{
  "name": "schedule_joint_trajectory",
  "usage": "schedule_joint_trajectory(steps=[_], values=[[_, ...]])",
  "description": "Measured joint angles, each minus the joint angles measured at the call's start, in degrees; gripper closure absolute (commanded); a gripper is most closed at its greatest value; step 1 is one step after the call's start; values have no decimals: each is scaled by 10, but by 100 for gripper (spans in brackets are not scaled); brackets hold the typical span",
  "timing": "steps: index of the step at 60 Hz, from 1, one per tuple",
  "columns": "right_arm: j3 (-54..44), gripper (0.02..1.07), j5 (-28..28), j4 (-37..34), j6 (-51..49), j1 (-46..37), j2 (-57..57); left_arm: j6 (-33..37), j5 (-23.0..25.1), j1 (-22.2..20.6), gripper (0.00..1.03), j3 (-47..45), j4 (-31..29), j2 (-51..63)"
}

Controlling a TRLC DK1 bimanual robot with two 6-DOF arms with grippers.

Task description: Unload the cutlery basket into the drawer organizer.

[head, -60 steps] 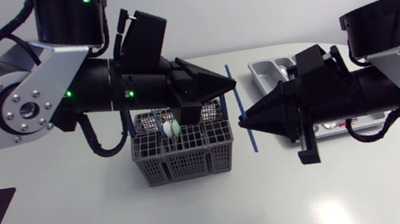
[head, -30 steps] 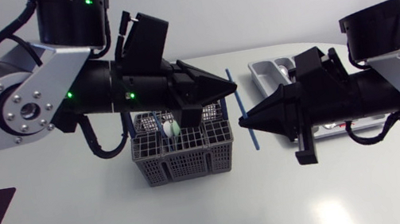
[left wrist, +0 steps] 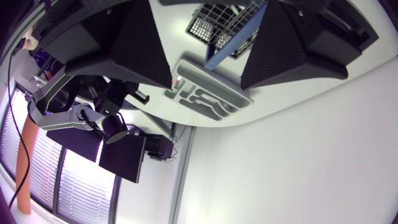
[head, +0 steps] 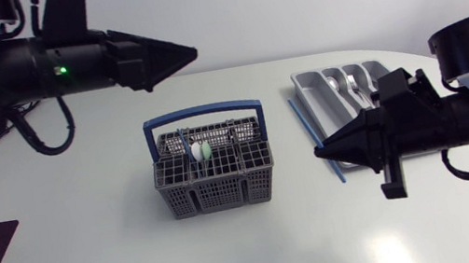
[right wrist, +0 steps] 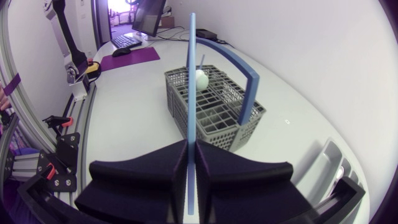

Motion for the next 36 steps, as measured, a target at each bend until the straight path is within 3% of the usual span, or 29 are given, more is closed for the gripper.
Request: schedule_joint_trajectory(steps=[10, 21, 36], values=[[15, 101, -14, -9, -17, -82, 20, 57, 0, 42, 15, -16, -54, -17], [80, 101, -13, -8, -7, -142, 118, 128, 0, 64, 16, -69, -91, -22], [189, 101, 69, 42, 111, -160, 285, 205, 0, 64, 16, -122, -107, -23]])
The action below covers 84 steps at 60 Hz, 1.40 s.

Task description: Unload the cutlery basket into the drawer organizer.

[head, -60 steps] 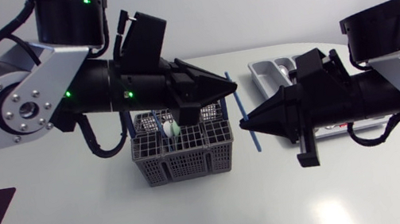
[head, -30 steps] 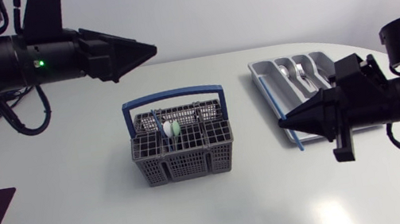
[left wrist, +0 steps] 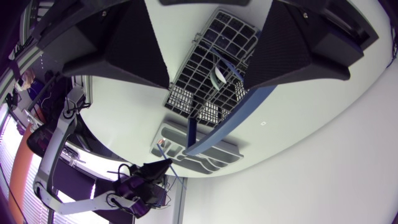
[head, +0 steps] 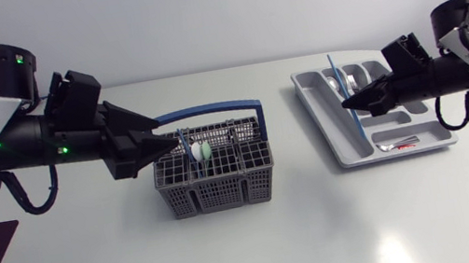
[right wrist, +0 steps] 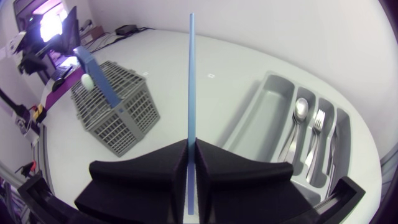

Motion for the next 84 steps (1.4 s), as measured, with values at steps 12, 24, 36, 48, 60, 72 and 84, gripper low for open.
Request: schedule_joint_trajectory(steps=[12, 24, 36, 48, 60, 72, 84], values=[[88, 101, 106, 4, 94, 17, 113, 20, 0, 3, 16, -14, 0, 0], [141, 100, 208, 3, 150, 54, 190, 28, 0, 3, 16, -16, 0, 0], [172, 94, 289, -2, 174, 96, 242, 28, -5, 3, 16, -16, 0, 0], [193, 62, 315, -4, 187, 106, 271, 28, -23, -5, 16, -16, 0, 0], [191, 18, 321, -2, 187, 96, 268, 28, -33, -13, 16, -31, 8, 0], [133, 15, 309, 12, 186, 83, 195, 27, -49, -13, 16, -79, 80, 0], [86, 15, 287, 30, 178, 64, 125, 7, -91, -37, 16, -110, 152, 0]])
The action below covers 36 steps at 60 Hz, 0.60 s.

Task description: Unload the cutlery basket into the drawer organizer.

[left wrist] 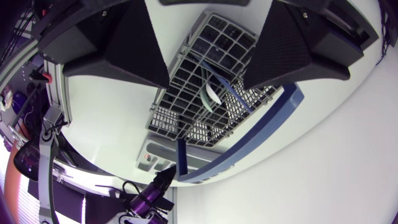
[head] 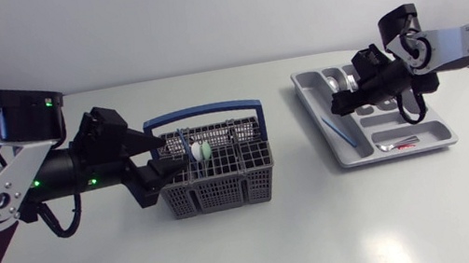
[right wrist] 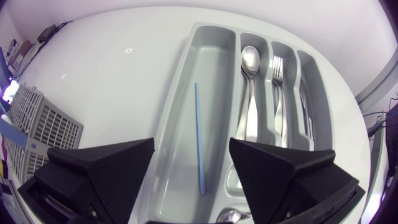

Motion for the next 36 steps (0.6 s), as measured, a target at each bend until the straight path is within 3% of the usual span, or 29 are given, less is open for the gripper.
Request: schedule_joint_trajectory(steps=[6, 16, 36], values=[[-23, 15, -8, 4, -7, -8, -21, -12, -17, -14, 17, 0, 22, 3], [-55, 15, -19, 14, -15, -20, -43, -30, -42, -29, 27, 2, 26, 32], [-89, 15, -23, 25, -22, -34, -73, -107, -115, -70, 40, 102, -53, 96]])
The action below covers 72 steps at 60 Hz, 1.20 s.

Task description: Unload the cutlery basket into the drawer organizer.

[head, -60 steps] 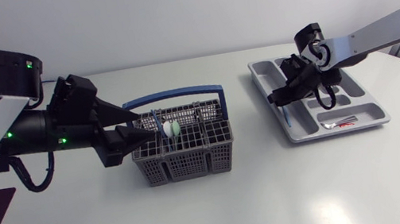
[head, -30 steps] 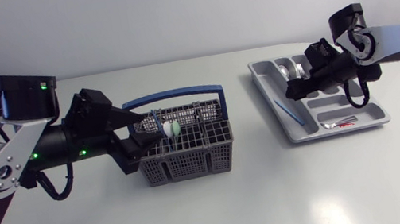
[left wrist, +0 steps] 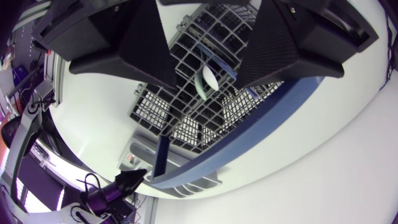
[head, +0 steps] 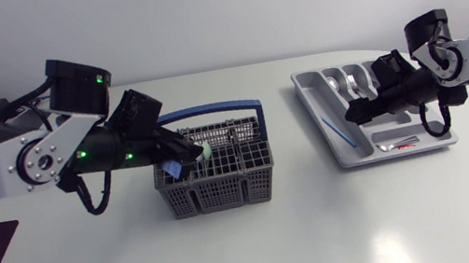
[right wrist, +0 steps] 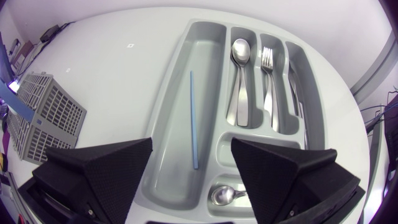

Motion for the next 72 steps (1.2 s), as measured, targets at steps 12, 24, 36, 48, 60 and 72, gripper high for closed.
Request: schedule_joint_trajectory(steps=[12, 24, 36, 48, 60, 72], values=[[-12, 15, -5, 1, 0, 0, -17, -40, -41, -13, 40, 33, -28, 34], [-18, 15, -11, 1, -5, -9, -17, -58, -67, -25, 40, 33, -34, 35], [-18, 15, -13, 5, -11, -12, -17, -70, -83, -37, 44, 33, -34, 35], [-30, 15, -15, 9, -15, -14, -18, -79, -84, -39, 52, 32, -32, 35], [-39, 15, -15, 11, -17, -14, -19, -85, -84, -36, 66, 25, -31, 33], [-42, 15, -16, 14, -17, -14, -36, -88, -84, -30, 67, 12, -31, 23]])
